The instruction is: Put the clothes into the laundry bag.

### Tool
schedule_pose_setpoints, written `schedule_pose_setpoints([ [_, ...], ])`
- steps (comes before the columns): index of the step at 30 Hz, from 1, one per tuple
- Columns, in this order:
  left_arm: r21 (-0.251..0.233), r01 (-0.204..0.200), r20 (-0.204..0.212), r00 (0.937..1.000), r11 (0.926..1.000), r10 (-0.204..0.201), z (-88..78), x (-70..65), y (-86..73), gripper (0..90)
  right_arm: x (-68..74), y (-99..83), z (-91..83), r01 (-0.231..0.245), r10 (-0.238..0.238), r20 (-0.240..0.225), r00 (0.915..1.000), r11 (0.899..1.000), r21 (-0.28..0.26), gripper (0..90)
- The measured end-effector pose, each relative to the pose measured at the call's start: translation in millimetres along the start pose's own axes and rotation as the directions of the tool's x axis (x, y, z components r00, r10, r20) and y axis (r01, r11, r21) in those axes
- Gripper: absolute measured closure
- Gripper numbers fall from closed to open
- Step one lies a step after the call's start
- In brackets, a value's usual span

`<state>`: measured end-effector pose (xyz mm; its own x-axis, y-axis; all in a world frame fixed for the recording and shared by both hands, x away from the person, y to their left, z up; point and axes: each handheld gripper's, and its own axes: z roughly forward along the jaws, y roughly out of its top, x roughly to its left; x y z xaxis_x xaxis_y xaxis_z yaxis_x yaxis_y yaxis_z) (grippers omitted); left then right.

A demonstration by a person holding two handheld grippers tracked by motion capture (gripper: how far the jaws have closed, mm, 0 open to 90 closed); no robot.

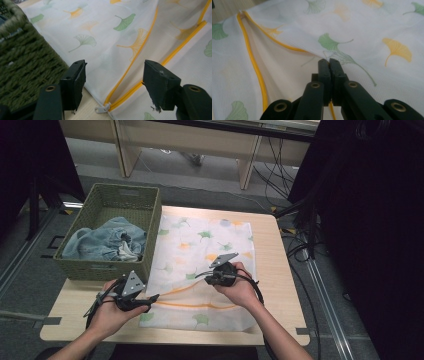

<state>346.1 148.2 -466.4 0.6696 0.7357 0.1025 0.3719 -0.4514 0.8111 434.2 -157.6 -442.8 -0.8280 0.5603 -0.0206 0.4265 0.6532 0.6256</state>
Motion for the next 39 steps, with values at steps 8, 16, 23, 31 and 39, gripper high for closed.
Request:
schedule_pose_setpoints([
  [8, -0.050, -0.008, -0.012, 0.9999, 0.9987, 0.008, -4.9, -1.2, 3.2, 34.5, 2.4, 23.3, -17.9, 0.005, -0.001, 0.043, 0.9991, 0.996, -0.091, 90.0],
  [16, -0.100, -0.009, -0.025, 0.9997, 0.9950, 0.006, -9.7, -1.6, 5.7, 35.3, -0.5, 44.5, -34.0, -0.006, 0.025, 0.091, 0.9956, 0.979, -0.205, 90.0],
  [23, -0.125, -0.008, -0.032, 0.9995, 0.9921, 0.004, -12.6, -0.8, 6.5, 35.7, -3.9, 57.4, -39.7, -0.027, 0.061, 0.111, 0.9919, 0.959, -0.281, 90.0],
  [31, -0.130, -0.009, -0.033, 0.9995, 0.9915, 0.005, -12.4, -1.1, 6.9, 36.1, -2.1, 52.2, -39.1, -0.051, 0.109, 0.148, 0.9830, 0.935, -0.352, 90.0],
  [39, -0.135, -0.012, -0.039, 0.9992, 0.9908, 0.006, -12.6, 0.0, 7.2, 36.7, -4.4, 51.1, -43.1, -0.051, 0.121, 0.160, 0.9796, 0.920, -0.389, 90.0],
])
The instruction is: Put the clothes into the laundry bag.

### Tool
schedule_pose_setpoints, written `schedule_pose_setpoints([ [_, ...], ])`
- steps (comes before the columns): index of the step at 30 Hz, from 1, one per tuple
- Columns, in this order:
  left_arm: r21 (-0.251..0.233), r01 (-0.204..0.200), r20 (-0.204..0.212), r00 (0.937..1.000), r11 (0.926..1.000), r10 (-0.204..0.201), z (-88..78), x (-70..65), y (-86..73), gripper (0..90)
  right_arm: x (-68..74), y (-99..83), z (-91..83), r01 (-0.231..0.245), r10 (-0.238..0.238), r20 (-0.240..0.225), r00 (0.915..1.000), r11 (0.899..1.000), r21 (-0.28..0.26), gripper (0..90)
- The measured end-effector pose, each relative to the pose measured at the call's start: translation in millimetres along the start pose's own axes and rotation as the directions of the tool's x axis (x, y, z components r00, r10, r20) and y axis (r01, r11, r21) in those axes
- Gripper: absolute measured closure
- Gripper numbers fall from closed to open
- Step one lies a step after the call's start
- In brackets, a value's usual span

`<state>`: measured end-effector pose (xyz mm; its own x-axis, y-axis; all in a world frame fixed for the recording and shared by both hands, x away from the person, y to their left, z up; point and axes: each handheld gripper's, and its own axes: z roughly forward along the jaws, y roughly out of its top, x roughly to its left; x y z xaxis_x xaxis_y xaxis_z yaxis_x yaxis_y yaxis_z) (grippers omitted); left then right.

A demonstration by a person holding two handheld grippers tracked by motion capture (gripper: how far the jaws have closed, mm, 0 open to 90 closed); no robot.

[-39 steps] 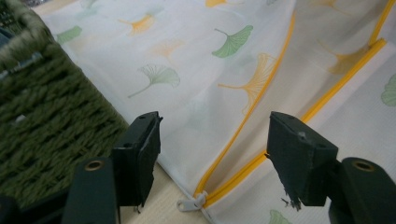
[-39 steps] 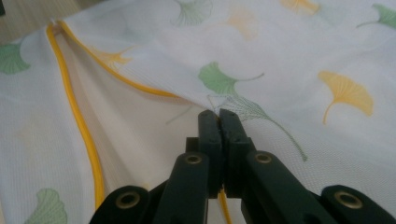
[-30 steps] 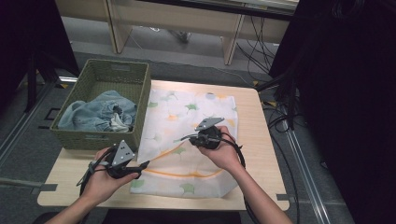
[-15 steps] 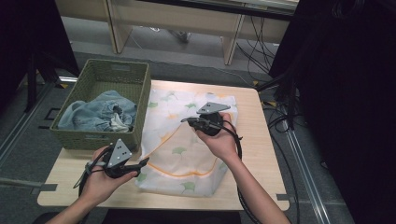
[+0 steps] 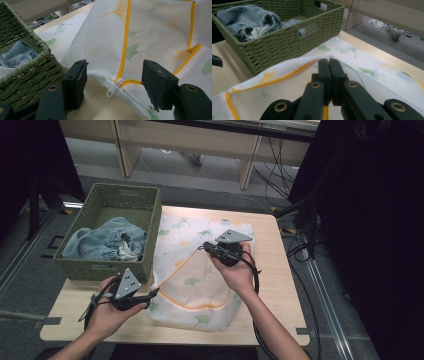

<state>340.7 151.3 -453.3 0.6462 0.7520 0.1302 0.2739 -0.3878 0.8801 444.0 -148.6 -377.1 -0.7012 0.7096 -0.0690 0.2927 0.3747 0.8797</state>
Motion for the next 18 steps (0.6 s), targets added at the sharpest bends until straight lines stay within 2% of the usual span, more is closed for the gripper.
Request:
schedule_pose_setpoints([
  [4, -0.019, 0.005, -0.011, 0.9999, 0.9998, -0.005, -3.4, 1.1, 2.5, 36.8, 0.1, 2.6, -2.4, 0.005, -0.005, 0.010, 0.9999, 1.000, -0.016, 90.0],
  [9, -0.071, -0.001, -0.054, 0.9986, 0.9975, -0.003, -16.7, 6.7, 14.4, 36.4, 0.8, 6.8, -7.4, 0.015, -0.014, 0.021, 0.9997, 0.999, -0.033, 90.0],
  [11, -0.097, -0.002, -0.085, 0.9964, 0.9953, -0.006, -24.0, 14.6, 22.2, 35.7, 1.6, 8.1, -8.3, 0.015, -0.014, 0.022, 0.9997, 0.999, -0.039, 90.0],
  [13, -0.101, -0.004, -0.119, 0.9928, 0.9949, -0.008, -29.4, 27.9, 30.0, 34.4, 2.4, 9.4, -9.2, 0.023, -0.022, 0.024, 0.9995, 0.999, -0.042, 90.0],
  [15, -0.076, 0.021, -0.163, 0.9861, 0.9969, -0.033, -33.6, 45.0, 37.1, 33.2, 3.5, 10.6, -9.7, 0.032, -0.031, 0.026, 0.9992, 0.999, -0.042, 90.0],
  [16, -0.042, 0.035, -0.186, 0.9816, 0.9985, -0.043, -34.8, 54.7, 40.7, 32.1, 4.0, 11.1, -9.5, 0.036, -0.035, 0.026, 0.9991, 0.999, -0.041, 90.0],
  [18, 0.024, 0.037, -0.213, 0.9765, 0.9990, -0.031, -32.8, 75.8, 47.7, 29.8, 4.8, 11.7, -9.5, 0.037, -0.036, 0.024, 0.9991, 0.999, -0.039, 90.0],
])
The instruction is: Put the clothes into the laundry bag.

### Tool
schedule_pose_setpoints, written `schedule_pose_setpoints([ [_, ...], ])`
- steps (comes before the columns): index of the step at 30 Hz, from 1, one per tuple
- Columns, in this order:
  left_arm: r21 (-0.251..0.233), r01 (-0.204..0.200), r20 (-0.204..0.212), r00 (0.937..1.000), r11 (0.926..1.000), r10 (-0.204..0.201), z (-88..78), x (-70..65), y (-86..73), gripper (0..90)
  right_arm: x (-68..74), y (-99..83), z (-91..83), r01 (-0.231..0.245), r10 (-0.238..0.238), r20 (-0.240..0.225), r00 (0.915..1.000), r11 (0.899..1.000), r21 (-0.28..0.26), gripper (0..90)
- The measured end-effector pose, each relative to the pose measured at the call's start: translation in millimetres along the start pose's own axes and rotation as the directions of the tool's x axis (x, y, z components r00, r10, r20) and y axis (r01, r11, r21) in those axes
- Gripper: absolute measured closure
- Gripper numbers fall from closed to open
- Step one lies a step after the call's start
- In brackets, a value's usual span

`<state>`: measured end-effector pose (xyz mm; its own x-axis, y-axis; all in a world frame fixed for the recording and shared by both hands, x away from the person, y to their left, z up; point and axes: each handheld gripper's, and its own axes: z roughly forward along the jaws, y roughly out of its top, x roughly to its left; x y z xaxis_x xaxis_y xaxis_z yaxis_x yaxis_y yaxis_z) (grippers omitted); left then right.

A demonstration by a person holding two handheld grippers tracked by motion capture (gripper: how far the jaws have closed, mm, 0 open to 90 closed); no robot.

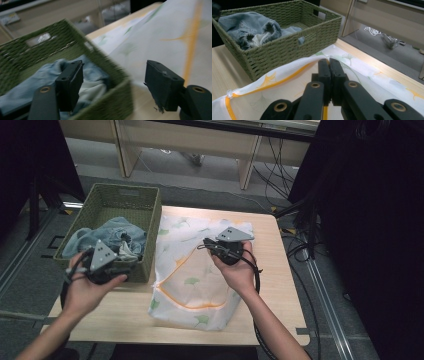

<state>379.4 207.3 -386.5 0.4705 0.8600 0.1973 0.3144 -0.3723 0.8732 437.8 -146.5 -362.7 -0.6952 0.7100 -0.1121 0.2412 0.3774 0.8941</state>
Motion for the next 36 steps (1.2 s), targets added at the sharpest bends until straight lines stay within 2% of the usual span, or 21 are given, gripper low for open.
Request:
schedule_pose_setpoints([
  [2, 0.069, -0.020, -0.018, 0.9996, 0.9974, 0.021, 9.4, 19.1, 7.1, 27.3, 0.6, 0.3, 0.2, 0.000, 0.000, -0.004, 1.0000, 1.000, 0.004, 90.0],
  [3, 0.100, -0.035, -0.008, 0.9993, 0.9943, 0.036, 15.8, 28.6, 10.2, 25.2, 1.1, 0.2, 0.5, 0.004, -0.004, -0.004, 1.0000, 1.000, 0.004, 90.0],
  [6, 0.185, -0.036, 0.017, 0.9993, 0.9820, 0.033, 34.6, 55.4, 15.2, 18.9, 2.4, 0.2, 0.9, 0.004, -0.004, -0.008, 1.0000, 1.000, 0.009, 90.0],
  [7, 0.217, -0.019, 0.010, 0.9998, 0.9759, 0.017, 39.2, 61.9, 15.5, 17.6, 2.4, 0.2, 1.1, 0.003, -0.003, -0.009, 1.0000, 1.000, 0.009, 90.0],
  [9, 0.257, -0.030, 0.017, 0.9995, 0.9660, 0.026, 48.7, 73.1, 16.1, 15.8, 3.1, 0.1, 0.6, -0.008, 0.008, -0.005, 1.0000, 1.000, 0.014, 90.0],
  [10, 0.274, -0.026, 0.024, 0.9995, 0.9614, 0.020, 52.9, 76.7, 16.1, 15.3, 1.5, 0.1, 1.0, 0.011, -0.011, -0.007, 0.9999, 1.000, 0.009, 90.0],
  [11, 0.281, -0.020, 0.032, 0.9994, 0.9595, 0.011, 56.7, 79.1, 16.2, 15.3, 1.1, -0.1, 1.0, 0.010, -0.010, -0.005, 0.9999, 1.000, 0.009, 90.0],
  [14, 0.305, 0.001, 0.055, 0.9983, 0.9524, -0.018, 67.4, 81.8, 16.4, 15.2, 0.5, -1.2, 1.6, -0.002, 0.002, -0.006, 1.0000, 1.000, 0.013, 90.0],
  [18, 0.370, -0.016, 0.091, 0.9956, 0.9288, -0.020, 80.3, 78.7, 17.3, 14.9, 0.5, -1.5, 1.8, 0.003, -0.003, -0.010, 0.9999, 1.000, 0.017, 90.0],
  [20, 0.411, -0.032, 0.109, 0.9940, 0.9109, -0.014, 87.0, 77.4, 17.7, 14.7, 0.8, -1.3, 1.6, 0.003, -0.002, -0.011, 0.9999, 1.000, 0.019, 89.9],
  [22, 0.461, -0.052, 0.125, 0.9922, 0.8856, -0.006, 94.3, 77.1, 17.4, 14.4, 0.7, -1.3, 1.8, 0.003, -0.003, -0.014, 0.9999, 1.000, 0.020, 89.9],
  [26, 0.521, -0.045, 0.134, 0.9906, 0.8525, -0.030, 108.2, 77.3, 16.3, 14.0, 1.6, -2.5, 2.9, 0.004, -0.004, -0.019, 0.9998, 1.000, 0.025, 89.9],
  [29, 0.552, -0.043, 0.142, 0.9889, 0.8327, -0.043, 118.0, 79.3, 14.6, 12.2, 1.3, -3.0, 3.5, 0.006, -0.006, -0.019, 0.9998, 1.000, 0.029, 89.9],
  [31, 0.565, -0.039, 0.149, 0.9873, 0.8245, -0.055, 123.2, 79.7, 14.2, 10.4, 1.1, -3.5, 3.6, 0.002, -0.002, -0.020, 0.9998, 0.999, 0.032, 89.9],
  [32, 0.569, -0.038, 0.151, 0.9868, 0.8214, -0.058, 125.4, 79.2, 14.5, 9.7, 2.0, -3.9, 3.2, -0.016, 0.017, -0.018, 0.9997, 0.999, 0.039, 89.9],
  [34, 0.576, -0.052, 0.160, 0.9858, 0.8155, -0.050, 128.7, 77.4, 16.6, 8.9, 1.1, -4.4, 3.6, -0.009, 0.010, -0.017, 0.9998, 0.999, 0.039, 89.9],
  [35, 0.576, -0.056, 0.165, 0.9851, 0.8153, -0.048, 129.5, 76.0, 18.5, 8.9, 0.2, -4.4, 4.1, 0.000, 0.001, -0.021, 0.9998, 0.999, 0.037, 89.9],
  [36, 0.569, -0.055, 0.170, 0.9841, 0.8202, -0.052, 129.8, 74.6, 20.9, 9.3, 0.0, -4.3, 4.1, 0.000, 0.000, -0.021, 0.9998, 0.999, 0.037, 89.9],
])
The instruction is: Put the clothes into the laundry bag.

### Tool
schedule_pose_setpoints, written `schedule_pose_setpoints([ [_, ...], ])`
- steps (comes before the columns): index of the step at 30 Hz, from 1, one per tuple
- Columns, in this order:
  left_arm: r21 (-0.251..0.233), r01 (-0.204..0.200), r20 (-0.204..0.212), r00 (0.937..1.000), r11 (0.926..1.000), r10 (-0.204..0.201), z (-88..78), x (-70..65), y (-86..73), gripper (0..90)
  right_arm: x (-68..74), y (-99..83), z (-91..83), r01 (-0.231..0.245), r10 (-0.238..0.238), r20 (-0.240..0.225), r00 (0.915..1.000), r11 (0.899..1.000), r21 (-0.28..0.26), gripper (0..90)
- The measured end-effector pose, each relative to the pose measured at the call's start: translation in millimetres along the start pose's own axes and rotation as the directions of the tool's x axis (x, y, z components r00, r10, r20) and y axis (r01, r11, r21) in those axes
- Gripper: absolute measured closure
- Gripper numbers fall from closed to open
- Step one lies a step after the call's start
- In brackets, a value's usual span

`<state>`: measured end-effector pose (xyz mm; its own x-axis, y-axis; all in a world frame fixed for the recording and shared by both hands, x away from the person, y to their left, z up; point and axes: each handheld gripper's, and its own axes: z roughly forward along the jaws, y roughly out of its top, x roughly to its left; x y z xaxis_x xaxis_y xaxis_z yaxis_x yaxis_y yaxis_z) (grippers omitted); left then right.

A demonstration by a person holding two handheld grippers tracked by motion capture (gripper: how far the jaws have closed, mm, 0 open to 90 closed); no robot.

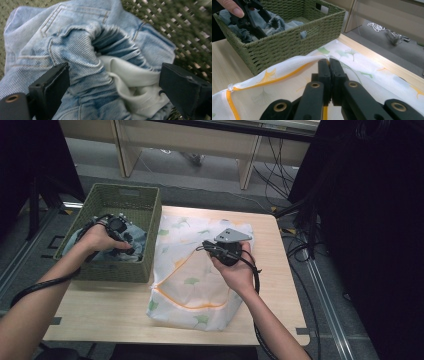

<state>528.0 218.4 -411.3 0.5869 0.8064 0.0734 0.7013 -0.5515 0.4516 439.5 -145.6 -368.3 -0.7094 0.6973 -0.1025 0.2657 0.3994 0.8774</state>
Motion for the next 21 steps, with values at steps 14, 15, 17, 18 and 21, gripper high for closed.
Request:
schedule_pose_setpoints([
  [14, 0.165, 0.008, -0.009, 0.9999, 0.9863, -0.006, 30.6, -7.0, 4.4, 0.0, 0.2, -0.4, -0.3, -0.001, 0.001, -0.001, 1.0000, 1.000, 0.007, 89.7],
  [15, 0.199, 0.009, -0.023, 0.9997, 0.9800, -0.004, 33.3, -7.4, 5.2, 0.9, -0.1, -0.5, -0.2, -0.002, 0.002, -0.001, 1.0000, 1.000, 0.007, 89.7],
  [17, 0.247, -0.002, -0.043, 0.9990, 0.9690, 0.014, 38.0, -9.3, 6.8, 2.8, -0.4, -0.8, -0.1, -0.003, 0.003, -0.001, 1.0000, 1.000, 0.009, 89.7],
  [18, 0.259, -0.010, -0.054, 0.9982, 0.9657, 0.025, 39.9, -10.6, 7.2, 4.0, -0.8, -1.1, 0.2, 0.001, -0.001, -0.002, 1.0000, 1.000, 0.009, 89.6],
  [21, 0.283, -0.026, -0.074, 0.9960, 0.9588, 0.049, 42.4, -12.9, 9.1, 8.7, -0.5, -2.2, 0.4, -0.001, 0.001, -0.001, 1.0000, 1.000, 0.013, 89.6],
])
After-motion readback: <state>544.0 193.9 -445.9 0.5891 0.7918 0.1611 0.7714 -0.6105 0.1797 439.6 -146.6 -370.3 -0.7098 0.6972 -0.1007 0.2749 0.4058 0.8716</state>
